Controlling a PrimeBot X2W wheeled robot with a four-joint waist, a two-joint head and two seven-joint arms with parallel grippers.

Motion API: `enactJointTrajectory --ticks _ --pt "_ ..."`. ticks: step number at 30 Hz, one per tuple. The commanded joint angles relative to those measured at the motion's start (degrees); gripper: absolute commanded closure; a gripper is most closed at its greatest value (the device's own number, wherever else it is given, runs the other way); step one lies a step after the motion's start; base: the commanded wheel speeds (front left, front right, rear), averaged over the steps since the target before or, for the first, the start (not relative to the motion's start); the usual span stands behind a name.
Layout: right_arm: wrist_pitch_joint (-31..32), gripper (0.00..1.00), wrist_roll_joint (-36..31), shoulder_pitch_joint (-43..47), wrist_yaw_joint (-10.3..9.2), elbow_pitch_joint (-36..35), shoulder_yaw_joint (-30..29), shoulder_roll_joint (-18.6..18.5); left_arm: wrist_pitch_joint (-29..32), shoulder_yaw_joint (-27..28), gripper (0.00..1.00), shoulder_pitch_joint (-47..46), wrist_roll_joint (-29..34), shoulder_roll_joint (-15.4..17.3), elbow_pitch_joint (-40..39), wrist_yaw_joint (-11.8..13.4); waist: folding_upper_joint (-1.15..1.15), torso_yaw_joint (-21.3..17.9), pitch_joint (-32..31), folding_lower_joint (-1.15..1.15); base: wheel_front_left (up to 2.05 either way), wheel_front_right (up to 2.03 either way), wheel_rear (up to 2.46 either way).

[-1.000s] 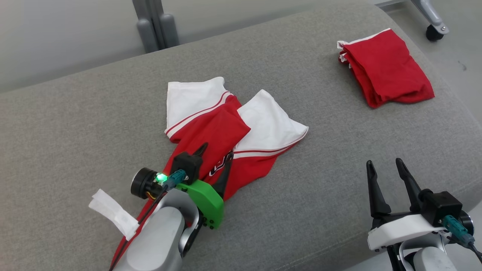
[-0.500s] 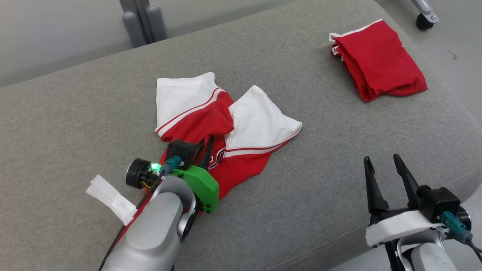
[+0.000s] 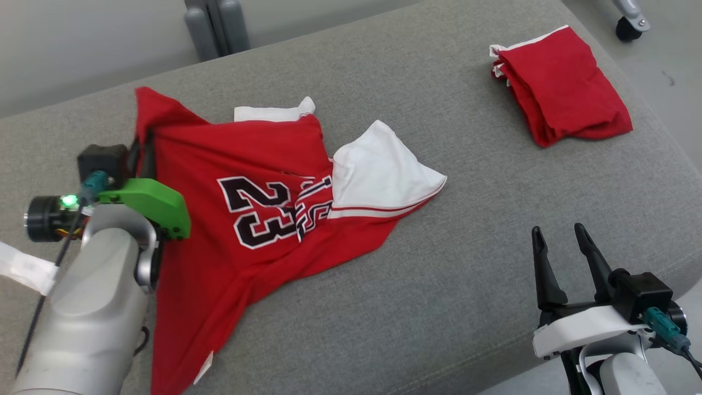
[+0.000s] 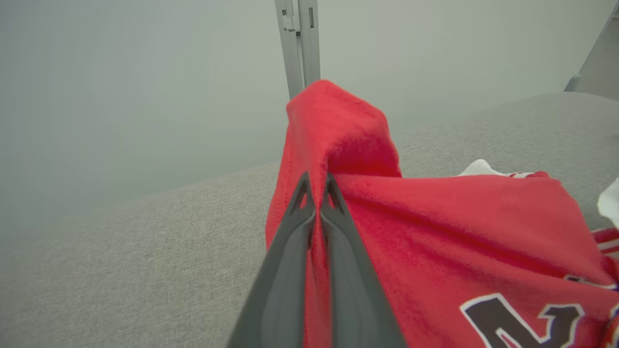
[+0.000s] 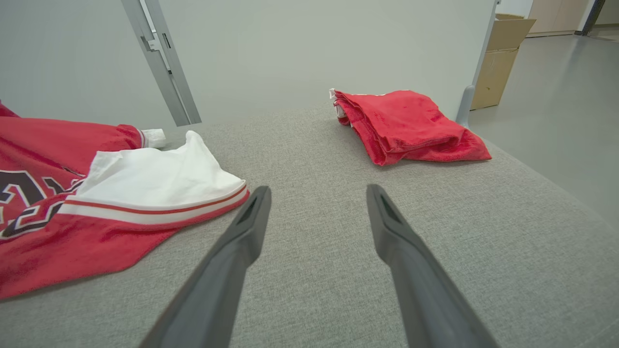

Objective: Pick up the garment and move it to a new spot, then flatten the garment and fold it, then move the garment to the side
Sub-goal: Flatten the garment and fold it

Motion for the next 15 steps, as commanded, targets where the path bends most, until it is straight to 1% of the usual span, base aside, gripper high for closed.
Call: enactJointTrajectory --ticks 1,3,4,5,6,8,9,10,12,13,15 --pt "-0.1 0.0 0.2 -0.6 -0.09 0.0 0.0 0.0 -0.4 0.6 1.0 -1.2 -0.1 1.1 0.7 0.2 0.0 -0.2 0.3 0.0 0.0 0.0 0.0" --pt "-0.1 0.0 0.1 -1.0 -0.09 0.0 0.2 0.0 -0.4 1.4 0.64 -2.4 0.5 2.7 1.9 0.5 0.0 -0.4 0.6 0.0 0.0 0.0 0.0" --pt "-0.1 0.0 0.1 -1.1 -0.08 0.1 0.2 -0.1 -0.4 1.7 0.57 -2.8 0.7 3.3 2.3 0.4 0.0 -0.6 0.8 0.0 0.0 0.0 0.0" --pt "-0.1 0.0 0.0 -1.2 -0.08 0.2 0.2 -0.1 -0.4 2.2 0.19 -3.0 0.6 3.7 2.7 0.3 0.0 -0.7 0.8 0.0 0.0 0.0 0.0" --pt "-0.1 0.0 0.1 -1.3 -0.09 0.3 0.2 -0.1 -0.4 2.4 0.0 -2.9 0.4 4.1 3.7 0.1 0.0 -0.9 0.8 0.0 0.0 0.0 0.0" --pt "-0.1 0.0 0.0 -1.3 -0.09 0.4 0.2 -0.1 -0.4 2.7 0.0 -2.6 -0.2 4.4 5.8 -0.4 0.0 -1.2 0.7 0.0 0.0 0.0 0.0" --pt "-0.1 0.0 0.0 -1.2 -0.09 0.4 0.0 -0.1 -0.4 3.4 0.0 -2.6 -0.9 4.4 6.7 -0.3 0.0 -1.4 0.6 0.0 0.0 0.0 0.0" --pt "-0.1 0.0 0.0 -1.1 -0.09 0.4 -0.1 -0.1 -0.4 4.1 0.0 -2.6 -1.3 4.5 7.0 0.1 0.0 -1.5 0.5 0.0 0.0 0.0 0.0" --pt "-0.1 0.0 0.1 -0.5 -0.09 0.4 -0.5 -0.1 -0.4 6.3 0.0 -1.5 -2.9 4.6 8.0 2.2 0.0 -1.6 0.1 0.0 0.0 0.0 0.0" --pt "-0.1 0.0 0.1 -0.1 -0.09 0.3 -0.8 0.0 -0.4 7.6 0.0 -0.9 -3.8 4.0 7.7 3.1 0.0 -1.5 0.0 0.0 0.0 0.0 0.0" --pt "-0.1 0.0 0.1 0.4 -0.09 0.2 -1.2 0.0 -0.4 9.3 0.0 -0.2 -4.9 2.8 6.2 3.9 0.0 -1.1 -0.3 0.0 0.0 0.0 0.0"
